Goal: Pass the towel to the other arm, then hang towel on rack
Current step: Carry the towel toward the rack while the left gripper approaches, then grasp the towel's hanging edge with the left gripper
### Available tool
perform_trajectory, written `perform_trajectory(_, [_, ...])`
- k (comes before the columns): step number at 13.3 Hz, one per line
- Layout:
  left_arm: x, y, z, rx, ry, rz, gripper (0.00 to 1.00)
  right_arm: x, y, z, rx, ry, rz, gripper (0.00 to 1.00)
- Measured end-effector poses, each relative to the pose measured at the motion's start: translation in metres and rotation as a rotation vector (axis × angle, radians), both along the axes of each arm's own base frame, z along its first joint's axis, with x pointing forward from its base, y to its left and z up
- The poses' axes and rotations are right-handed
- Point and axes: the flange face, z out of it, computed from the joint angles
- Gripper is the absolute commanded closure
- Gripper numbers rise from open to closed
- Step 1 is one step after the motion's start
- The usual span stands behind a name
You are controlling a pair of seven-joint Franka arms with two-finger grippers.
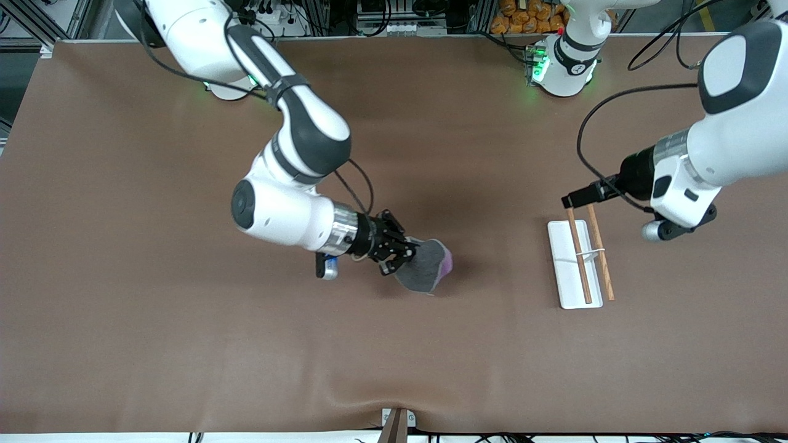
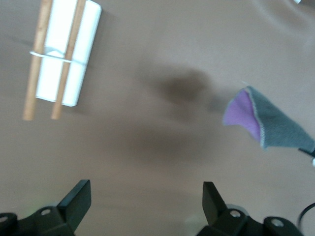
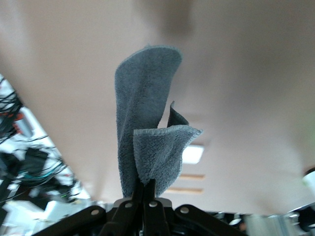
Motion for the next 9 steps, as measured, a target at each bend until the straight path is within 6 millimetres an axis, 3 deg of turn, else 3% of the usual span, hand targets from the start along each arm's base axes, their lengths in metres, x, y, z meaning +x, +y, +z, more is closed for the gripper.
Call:
perform_trajectory(3, [0.024, -0.005, -0.023, -0.115, -0.024, 0.078, 0.00, -0.002, 0.011, 0.021, 0.079, 0.041, -0.094, 1.00])
perform_trajectory(9, [0.053, -0.012, -0.054, -0.284, -0.029, 0.196, 0.00, -0.005, 0.022, 0.035, 0.225, 0.141, -0.220, 1.00])
